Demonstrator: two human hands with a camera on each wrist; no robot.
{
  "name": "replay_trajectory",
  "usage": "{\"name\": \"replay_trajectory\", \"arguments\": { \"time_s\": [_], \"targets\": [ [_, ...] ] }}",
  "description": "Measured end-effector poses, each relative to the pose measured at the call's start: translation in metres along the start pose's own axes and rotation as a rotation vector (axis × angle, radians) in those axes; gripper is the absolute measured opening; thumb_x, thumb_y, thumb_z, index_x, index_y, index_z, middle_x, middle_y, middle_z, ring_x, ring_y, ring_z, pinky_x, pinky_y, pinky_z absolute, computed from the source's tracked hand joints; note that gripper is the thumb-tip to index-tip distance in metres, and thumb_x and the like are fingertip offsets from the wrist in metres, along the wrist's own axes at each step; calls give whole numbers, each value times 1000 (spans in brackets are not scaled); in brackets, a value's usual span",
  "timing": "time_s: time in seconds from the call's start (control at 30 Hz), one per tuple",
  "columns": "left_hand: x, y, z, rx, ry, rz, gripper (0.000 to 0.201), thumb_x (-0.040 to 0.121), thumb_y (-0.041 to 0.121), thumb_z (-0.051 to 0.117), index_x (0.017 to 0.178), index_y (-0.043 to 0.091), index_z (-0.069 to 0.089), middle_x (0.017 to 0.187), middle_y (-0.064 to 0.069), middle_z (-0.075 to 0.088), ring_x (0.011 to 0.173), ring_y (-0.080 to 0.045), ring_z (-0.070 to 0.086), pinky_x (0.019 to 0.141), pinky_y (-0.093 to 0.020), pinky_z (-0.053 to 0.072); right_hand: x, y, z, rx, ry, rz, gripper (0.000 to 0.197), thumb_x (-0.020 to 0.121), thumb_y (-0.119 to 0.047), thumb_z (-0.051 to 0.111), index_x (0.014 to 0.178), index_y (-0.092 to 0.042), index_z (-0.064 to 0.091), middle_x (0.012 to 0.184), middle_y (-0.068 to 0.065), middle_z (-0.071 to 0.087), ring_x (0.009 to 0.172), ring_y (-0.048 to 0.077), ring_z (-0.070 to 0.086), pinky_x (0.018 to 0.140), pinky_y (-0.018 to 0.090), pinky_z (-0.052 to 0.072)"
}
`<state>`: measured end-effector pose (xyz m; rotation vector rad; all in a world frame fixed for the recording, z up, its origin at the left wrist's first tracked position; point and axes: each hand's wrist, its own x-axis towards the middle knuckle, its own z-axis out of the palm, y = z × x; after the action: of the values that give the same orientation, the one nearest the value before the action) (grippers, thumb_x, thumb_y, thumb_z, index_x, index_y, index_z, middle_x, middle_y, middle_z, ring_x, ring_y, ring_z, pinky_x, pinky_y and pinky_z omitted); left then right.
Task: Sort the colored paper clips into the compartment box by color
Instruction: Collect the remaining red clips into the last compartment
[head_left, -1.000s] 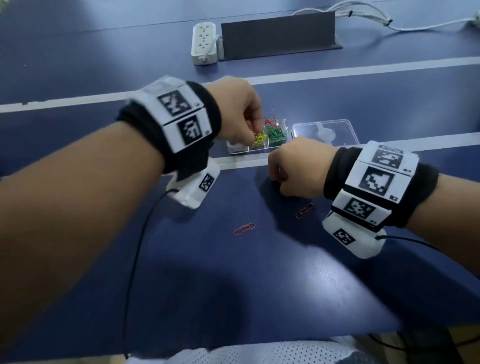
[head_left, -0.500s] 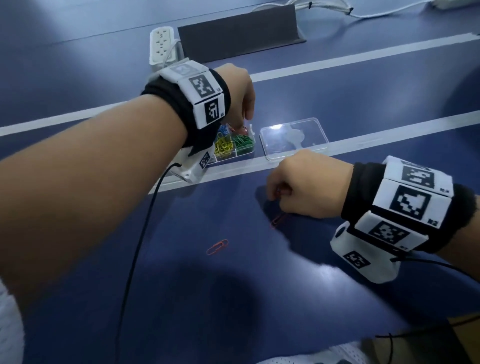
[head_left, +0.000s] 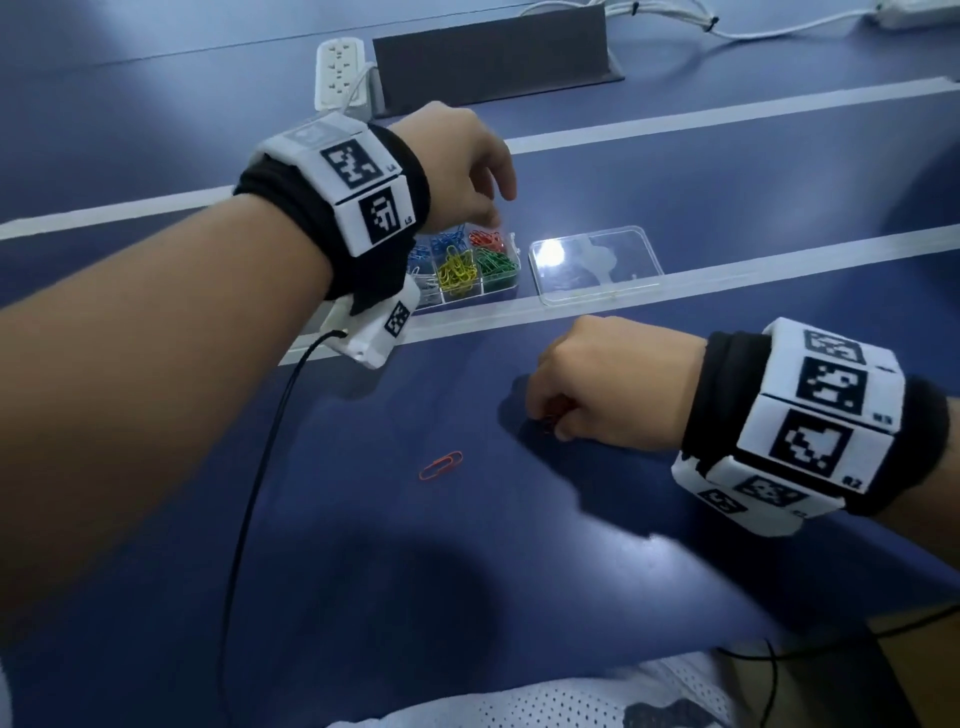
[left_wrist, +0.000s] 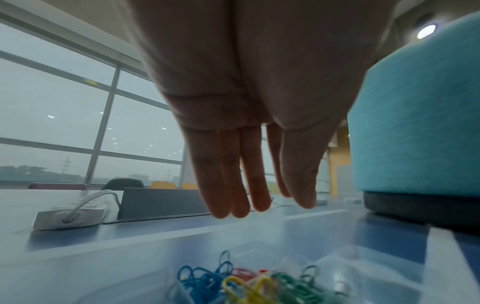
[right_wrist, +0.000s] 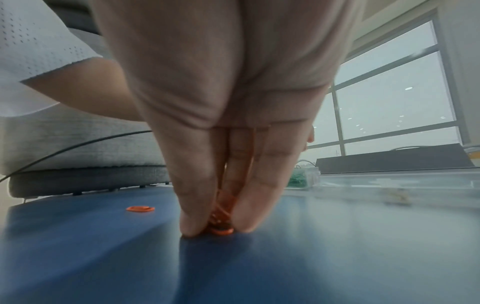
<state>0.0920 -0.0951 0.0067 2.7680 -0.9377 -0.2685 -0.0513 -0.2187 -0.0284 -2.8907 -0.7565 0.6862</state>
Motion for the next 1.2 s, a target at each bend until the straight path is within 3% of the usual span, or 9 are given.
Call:
{"name": "replay_trajectory", "arguments": {
  "time_s": [0.2, 0.37, 0.53, 0.73, 0.87, 0.93, 1.0, 1.1, 1.2],
  "targets": [
    [-65, 9, 2, 23, -91, 57, 13, 79, 33, 68, 83, 22, 72, 61, 14, 56, 60, -7, 52, 65, -22, 41, -4, -10, 3, -55, 3, -13, 22, 81, -18, 53, 99, -24, 63, 98, 2, 66, 87, 26, 57, 77, 34, 51],
    [-116, 10, 28, 121, -343, 29, 26, 74, 44, 69, 83, 20, 72, 70, 7, 66, 67, -10, 56, 71, -22, 48, -3, -16, 4, -85, -9, 35, 19, 74, -17, 53, 92, -22, 59, 94, 4, 64, 85, 32, 59, 73, 38, 53],
    [-133, 13, 49, 202, -382, -15, 29, 76, 44, 68, 92, 19, 71, 90, 3, 71, 74, -15, 50, 69, -24, 46, 3, -22, 8, -107, 17, 61, 15, 75, -16, 49, 88, -24, 53, 96, 7, 62, 86, 33, 61, 75, 39, 53],
    [-140, 17, 56, 196, -362, 42, 17, 83, 37, 59, 79, 23, 66, 73, 2, 57, 76, -20, 48, 71, -27, 45, 10, -19, 3, -59, 49, 92, 24, 78, -14, 54, 99, -20, 64, 96, -1, 69, 79, 20, 50, 68, 25, 39],
    [-135, 21, 55, 183, -391, 43, 18, 80, 30, 59, 66, 22, 51, 61, 7, 43, 76, -24, 54, 64, -26, 45, 13, -13, -5, 28, 107, 145, 23, 77, -14, 58, 96, -21, 68, 78, -7, 63, 73, 14, 45, 67, 21, 36],
    [-125, 21, 49, 173, -358, 51, 18, 79, 25, 59, 64, 22, 48, 60, 8, 46, 71, -19, 49, 58, -23, 39, 15, -7, -9, 60, 163, 173, 22, 76, -14, 58, 93, -21, 70, 65, -11, 54, 71, 14, 46, 71, 23, 42],
    [-110, 20, 38, 127, -282, 61, 11, 76, 21, 60, 67, 23, 55, 59, 10, 48, 69, -15, 48, 64, -23, 42, 18, 0, -16, 89, 234, 213, 19, 76, -14, 58, 89, -21, 70, 57, -15, 46, 69, 15, 45, 73, 26, 45],
    [-74, 11, 20, 34, -86, 39, 8, 76, 18, 60, 78, 20, 68, 60, 14, 50, 70, -13, 51, 77, -27, 50, 22, 15, -27, 164, 303, 287, 14, 75, -18, 59, 75, -31, 64, 59, -17, 47, 71, 15, 46, 81, 31, 47],
    [-34, 0, 9, 4, 48, -11, 12, 81, 21, 61, 87, 18, 72, 73, 9, 58, 77, -14, 56, 77, -26, 48, 29, 29, -38, 273, 318, 336, 16, 75, -16, 59, 72, -31, 61, 61, -17, 51, 74, 18, 51, 77, 29, 49]
  ]
}}
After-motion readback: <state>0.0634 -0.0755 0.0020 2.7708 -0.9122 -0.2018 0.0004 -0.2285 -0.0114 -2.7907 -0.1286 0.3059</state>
